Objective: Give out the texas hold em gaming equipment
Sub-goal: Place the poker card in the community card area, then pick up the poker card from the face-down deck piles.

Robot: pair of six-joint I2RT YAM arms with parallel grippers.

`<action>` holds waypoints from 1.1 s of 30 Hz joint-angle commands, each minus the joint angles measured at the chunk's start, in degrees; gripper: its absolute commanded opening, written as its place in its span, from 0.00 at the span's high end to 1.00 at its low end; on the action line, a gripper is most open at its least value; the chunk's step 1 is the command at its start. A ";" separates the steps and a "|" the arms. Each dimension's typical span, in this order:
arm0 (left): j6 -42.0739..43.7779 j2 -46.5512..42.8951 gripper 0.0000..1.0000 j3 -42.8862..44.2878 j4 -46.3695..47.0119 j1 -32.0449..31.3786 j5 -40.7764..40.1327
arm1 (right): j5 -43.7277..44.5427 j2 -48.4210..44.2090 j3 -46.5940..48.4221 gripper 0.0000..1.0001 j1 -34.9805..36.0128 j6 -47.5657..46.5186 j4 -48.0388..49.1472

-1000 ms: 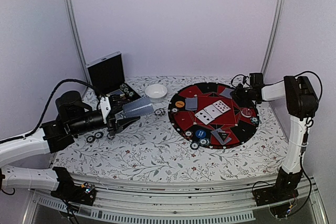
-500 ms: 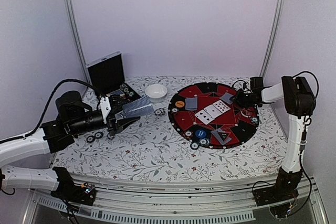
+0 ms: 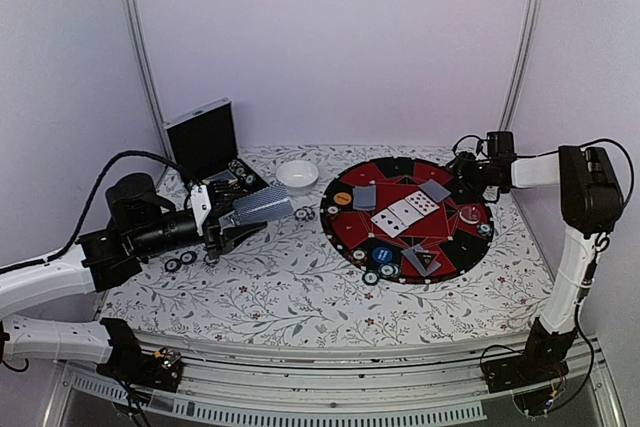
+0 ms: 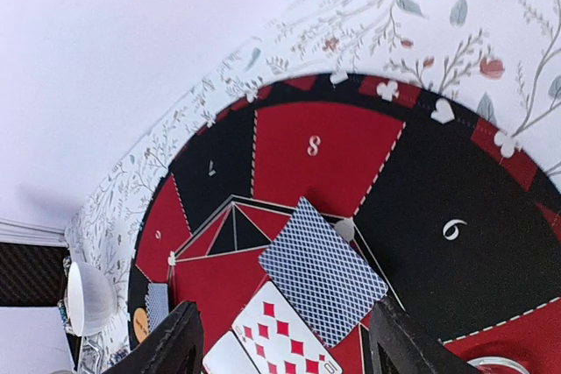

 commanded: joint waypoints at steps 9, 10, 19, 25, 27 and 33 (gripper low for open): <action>0.80 -0.93 0.51 -0.34 1.62 -0.79 0.56 | 7.78 -20.13 1.62 0.22 18.29 -29.78 -2.00; 0.95 -1.00 0.51 -0.40 1.70 -0.82 0.59 | 4.94 -21.25 2.29 0.20 21.30 -32.75 -2.75; 1.38 -1.54 0.51 -0.93 2.36 -1.03 0.71 | -18.28 -20.19 10.78 0.01 47.16 -43.96 -7.88; 1.74 -1.79 0.51 -1.26 2.63 -1.53 0.29 | -17.82 -13.74 16.71 0.01 50.33 -39.22 -8.95; 1.95 -2.04 0.51 -1.34 2.63 -1.65 0.12 | -17.36 -11.89 18.24 0.01 50.60 -38.32 -8.93; 2.22 -2.50 0.51 -1.61 2.87 -1.87 -0.36 | -11.54 -7.40 23.02 0.00 50.68 -37.90 -15.27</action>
